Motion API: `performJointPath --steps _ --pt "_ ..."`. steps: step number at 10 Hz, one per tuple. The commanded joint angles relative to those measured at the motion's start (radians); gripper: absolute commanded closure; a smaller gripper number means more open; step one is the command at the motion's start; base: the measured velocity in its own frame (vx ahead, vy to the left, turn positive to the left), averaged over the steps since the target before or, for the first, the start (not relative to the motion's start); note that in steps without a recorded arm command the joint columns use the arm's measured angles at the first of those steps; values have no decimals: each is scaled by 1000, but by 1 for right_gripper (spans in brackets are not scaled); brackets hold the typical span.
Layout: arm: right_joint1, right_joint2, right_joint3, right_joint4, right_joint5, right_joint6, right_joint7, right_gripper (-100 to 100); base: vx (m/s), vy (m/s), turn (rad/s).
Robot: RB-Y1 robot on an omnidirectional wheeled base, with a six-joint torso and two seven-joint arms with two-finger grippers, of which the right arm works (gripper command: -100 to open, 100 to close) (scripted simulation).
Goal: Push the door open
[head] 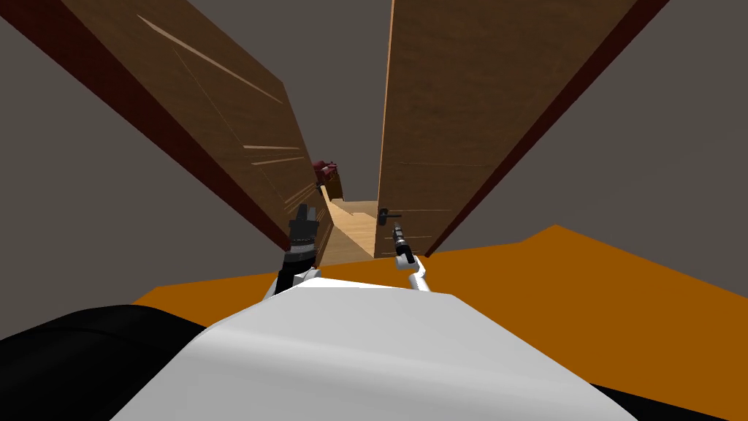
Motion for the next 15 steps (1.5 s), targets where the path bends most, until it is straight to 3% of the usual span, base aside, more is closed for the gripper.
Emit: performJointPath --steps 1,4,6,7,8,9,14,15 --pt "-8 -21 -4 8 -2 2 -2 -100 168 43 13" --pt "-18 -31 -12 17 -4 7 -2 -100 185 26 16" --pt "-25 -18 -17 23 -5 11 -1 -100 205 31 17" --pt "-29 -3 -20 26 -5 13 -1 -100 174 38 14" --pt "-30 -12 -19 27 -5 11 -2 -100 82 15 4" --pt "-30 -12 -19 27 -5 11 -2 100 -9 -1 -4" --pt "-30 -12 -19 27 -5 11 -2 100 -16 -4 1" --pt "-29 -20 -31 30 -8 11 0 100 99 40 -29"
